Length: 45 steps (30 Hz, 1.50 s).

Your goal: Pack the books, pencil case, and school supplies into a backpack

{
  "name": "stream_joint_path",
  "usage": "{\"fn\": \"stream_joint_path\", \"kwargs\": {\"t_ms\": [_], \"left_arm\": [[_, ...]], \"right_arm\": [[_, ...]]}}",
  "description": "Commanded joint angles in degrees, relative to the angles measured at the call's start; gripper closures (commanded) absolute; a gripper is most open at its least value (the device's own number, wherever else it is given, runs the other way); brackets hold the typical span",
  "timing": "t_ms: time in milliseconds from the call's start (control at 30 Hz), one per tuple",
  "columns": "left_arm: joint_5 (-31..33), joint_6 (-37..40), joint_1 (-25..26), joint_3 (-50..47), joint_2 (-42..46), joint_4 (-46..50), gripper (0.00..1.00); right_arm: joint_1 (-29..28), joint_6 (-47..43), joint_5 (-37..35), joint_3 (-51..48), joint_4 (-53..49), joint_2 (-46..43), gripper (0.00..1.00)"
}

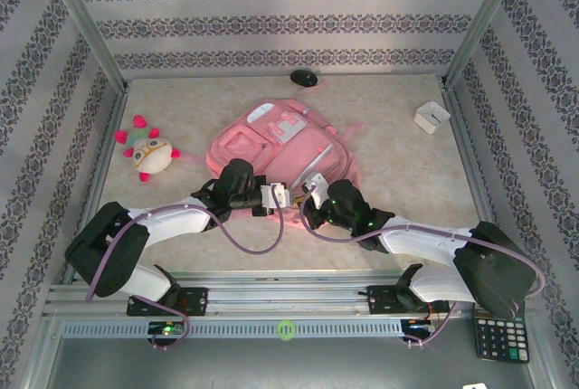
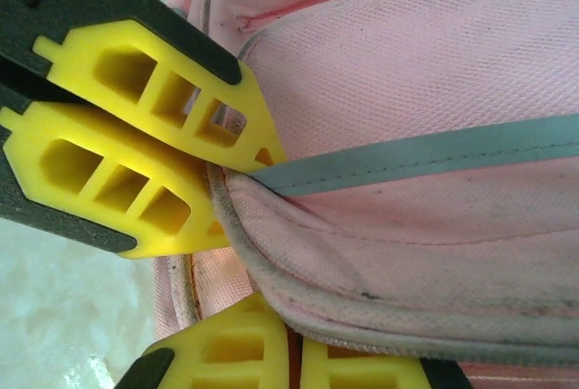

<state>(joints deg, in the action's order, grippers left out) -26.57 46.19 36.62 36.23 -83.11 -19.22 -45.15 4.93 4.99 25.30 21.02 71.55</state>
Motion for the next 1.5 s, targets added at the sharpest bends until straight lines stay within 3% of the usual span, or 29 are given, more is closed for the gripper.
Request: {"fn": "stream_joint_path", "kwargs": {"t_ms": [0,200,367,567,867,1100,1167,1233,1333,1400,1467], "left_arm": [[-3.63,-2.92,-0.4,0.34,1.71,-0.63,1.0],[-4.99,-2.99,-0.49,0.75,1.72,-0.44,1.0],[-0.91,-3.58,-0.48,1.2,1.82,0.9,1.0],[3.29,-4.41,-2.96,-0.03,3.38,2.43,1.0],[7.77,-3.83,-5.11,0.66,4.62,7.29,1.0],[9.17,-4.17,-5.92,0.2,6.06,9.27,1.0],[9.01,-5.08,-6.03,-0.34,7.6,9.21,0.95],[5.82,-6.83,-6.02,-0.72,9.33,9.03,0.84],[0.96,-11.63,-5.06,-0.49,10.49,7.67,0.58],[7.13,-15.54,-3.15,0.74,9.78,8.11,0.46],[14.02,-25.26,-2.84,1.71,9.83,7.92,0.34]], "right_arm": [[0.54,-3.35,-2.98,1.29,-1.28,-2.01,0.97],[0.36,-5.82,5.52,4.13,-1.25,1.5,0.79],[0.69,-5.48,2.76,5.95,-4.05,1.73,0.94],[6.89,4.76,7.75,4.76,-15.04,-5.79,1.0],[10.56,5.05,9.85,8.77,-30.1,-9.93,1.0],[14.47,7.18,8.31,8.7,-31.78,-9.71,1.0],[14.31,6.41,11.67,8.56,-30.72,-9.63,1.0],[13.84,6.44,14.84,8.11,-28.4,-9.48,1.0],[13.09,7.35,16.58,7.92,-25.81,-8.54,1.0],[12.61,8.47,16.54,8.08,-25.01,-7.55,1.0],[11.71,9.66,15.83,8.11,-24.84,-6.85,1.0]]}}
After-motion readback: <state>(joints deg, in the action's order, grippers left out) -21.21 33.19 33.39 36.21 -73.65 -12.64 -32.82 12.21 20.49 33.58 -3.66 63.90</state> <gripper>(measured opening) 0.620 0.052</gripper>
